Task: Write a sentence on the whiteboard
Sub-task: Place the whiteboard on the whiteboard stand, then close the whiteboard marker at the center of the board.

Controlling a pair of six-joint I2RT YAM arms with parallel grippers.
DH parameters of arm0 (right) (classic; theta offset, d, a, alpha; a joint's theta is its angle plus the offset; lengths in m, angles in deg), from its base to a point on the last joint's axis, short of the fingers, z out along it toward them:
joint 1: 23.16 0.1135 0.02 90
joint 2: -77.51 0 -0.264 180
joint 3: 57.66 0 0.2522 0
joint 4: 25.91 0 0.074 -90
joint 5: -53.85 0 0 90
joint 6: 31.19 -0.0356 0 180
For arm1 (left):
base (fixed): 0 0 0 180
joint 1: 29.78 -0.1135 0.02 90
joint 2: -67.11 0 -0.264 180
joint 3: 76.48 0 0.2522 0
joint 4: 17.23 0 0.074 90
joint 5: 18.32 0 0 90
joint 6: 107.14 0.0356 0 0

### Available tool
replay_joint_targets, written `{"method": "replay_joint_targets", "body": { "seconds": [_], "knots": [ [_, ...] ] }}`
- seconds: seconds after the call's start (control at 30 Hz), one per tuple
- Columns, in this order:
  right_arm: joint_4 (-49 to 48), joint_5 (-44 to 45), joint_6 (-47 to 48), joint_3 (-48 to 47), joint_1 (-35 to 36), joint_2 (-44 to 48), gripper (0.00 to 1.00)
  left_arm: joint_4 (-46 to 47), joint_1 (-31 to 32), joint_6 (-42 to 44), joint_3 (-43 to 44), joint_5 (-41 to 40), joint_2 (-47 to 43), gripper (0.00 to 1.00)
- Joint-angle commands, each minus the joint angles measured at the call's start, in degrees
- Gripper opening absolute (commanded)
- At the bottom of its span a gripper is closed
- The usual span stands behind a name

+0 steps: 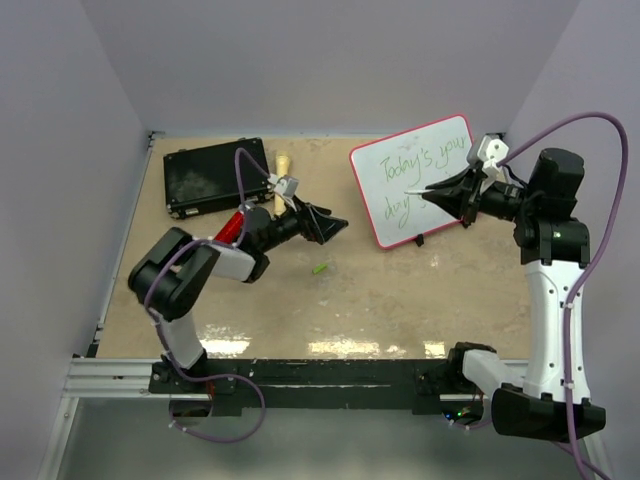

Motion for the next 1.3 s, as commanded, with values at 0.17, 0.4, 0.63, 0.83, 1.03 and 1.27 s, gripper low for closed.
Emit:
{"method": "replay_joint_targets", "body": {
  "seconds": [0.17,0.4,0.63,0.83,1.03,1.27],
  "knots": [
    [-6.6,-1.8,-1.0,6.7,-0.2,3.5,0.00,-64.8,2.6,21.7,2.9,-5.8,-31.2,0.98],
    [-8.9,-2.6,-1.2,10.0,-0.2,3.5,0.00,-84.7,4.6,32.1,11.8,-10.2,-25.2,0.73],
    [-9.7,-2.6,-1.1,11.1,-0.3,2.8,0.00,-95.3,9.5,38.7,23.1,-17.5,-12.9,0.61],
    [-9.6,-2.7,-0.6,11.3,-0.2,2.3,0.00,-99.7,11.0,40.1,28.1,-22.4,-7.0,0.52],
    [-9.5,-2.6,-0.5,11.5,-0.2,2.2,0.00,-101.8,12.3,40.8,31.2,-23.0,-2.6,0.43],
    [-9.5,-2.5,-0.5,11.4,-0.2,2.3,0.00,-103.0,12.8,40.9,33.0,-22.7,0.3,0.39]
  ]
}}
